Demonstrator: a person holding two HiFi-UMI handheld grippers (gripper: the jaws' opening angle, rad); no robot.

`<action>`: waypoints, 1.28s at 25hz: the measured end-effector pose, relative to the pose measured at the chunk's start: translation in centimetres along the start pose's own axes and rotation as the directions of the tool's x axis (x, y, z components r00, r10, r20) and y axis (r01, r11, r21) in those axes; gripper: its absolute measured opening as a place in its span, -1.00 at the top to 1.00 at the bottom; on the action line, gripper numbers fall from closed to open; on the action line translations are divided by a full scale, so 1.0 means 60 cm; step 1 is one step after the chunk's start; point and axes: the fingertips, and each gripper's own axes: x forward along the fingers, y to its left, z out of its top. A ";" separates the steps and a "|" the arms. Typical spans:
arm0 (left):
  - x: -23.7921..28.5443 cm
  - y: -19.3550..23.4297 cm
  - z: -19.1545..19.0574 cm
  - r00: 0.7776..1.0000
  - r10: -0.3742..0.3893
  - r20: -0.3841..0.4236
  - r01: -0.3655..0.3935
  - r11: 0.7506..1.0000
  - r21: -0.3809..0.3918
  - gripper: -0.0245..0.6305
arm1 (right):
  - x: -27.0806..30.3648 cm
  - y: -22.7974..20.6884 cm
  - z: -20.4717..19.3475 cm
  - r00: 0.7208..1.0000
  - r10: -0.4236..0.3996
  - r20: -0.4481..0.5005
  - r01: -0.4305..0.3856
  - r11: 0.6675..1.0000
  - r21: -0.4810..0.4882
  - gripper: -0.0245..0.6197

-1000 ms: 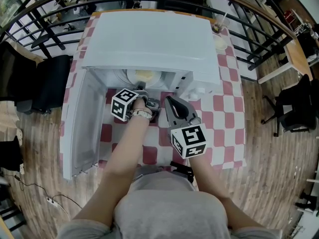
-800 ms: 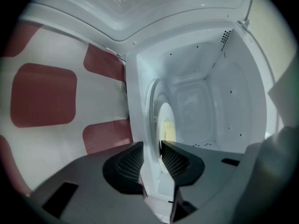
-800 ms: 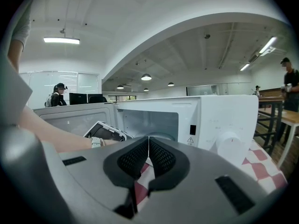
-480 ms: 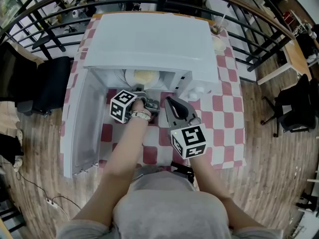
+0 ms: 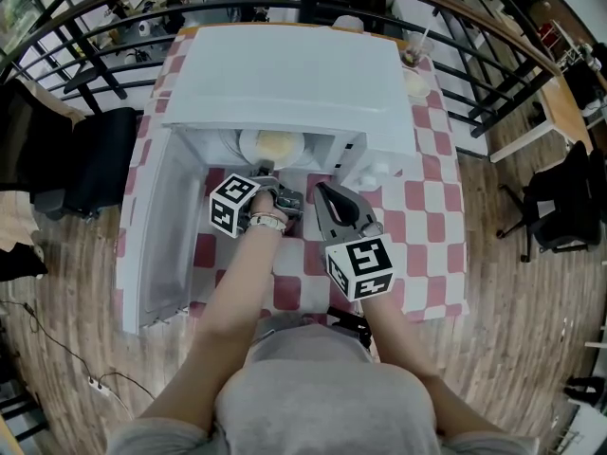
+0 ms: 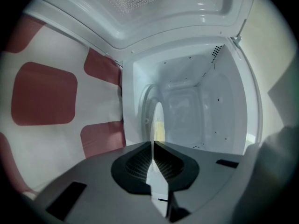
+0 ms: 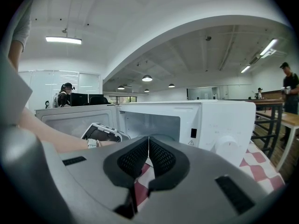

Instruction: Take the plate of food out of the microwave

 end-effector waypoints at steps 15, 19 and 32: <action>-0.031 -0.010 -0.014 0.997 -0.077 -0.022 0.078 0.997 0.004 0.88 | -0.024 0.015 0.014 1.000 -0.010 0.022 0.010 1.000 -0.008 0.84; -0.040 -0.019 -0.015 0.995 -0.096 -0.019 0.096 0.995 0.012 0.88 | -0.030 0.019 0.021 0.999 -0.010 0.034 0.010 1.000 -0.009 0.84; -0.091 -0.033 -0.014 0.988 -0.154 -0.026 0.154 0.988 0.010 0.88 | -0.057 0.048 0.040 0.997 -0.011 0.070 0.011 1.000 -0.008 0.85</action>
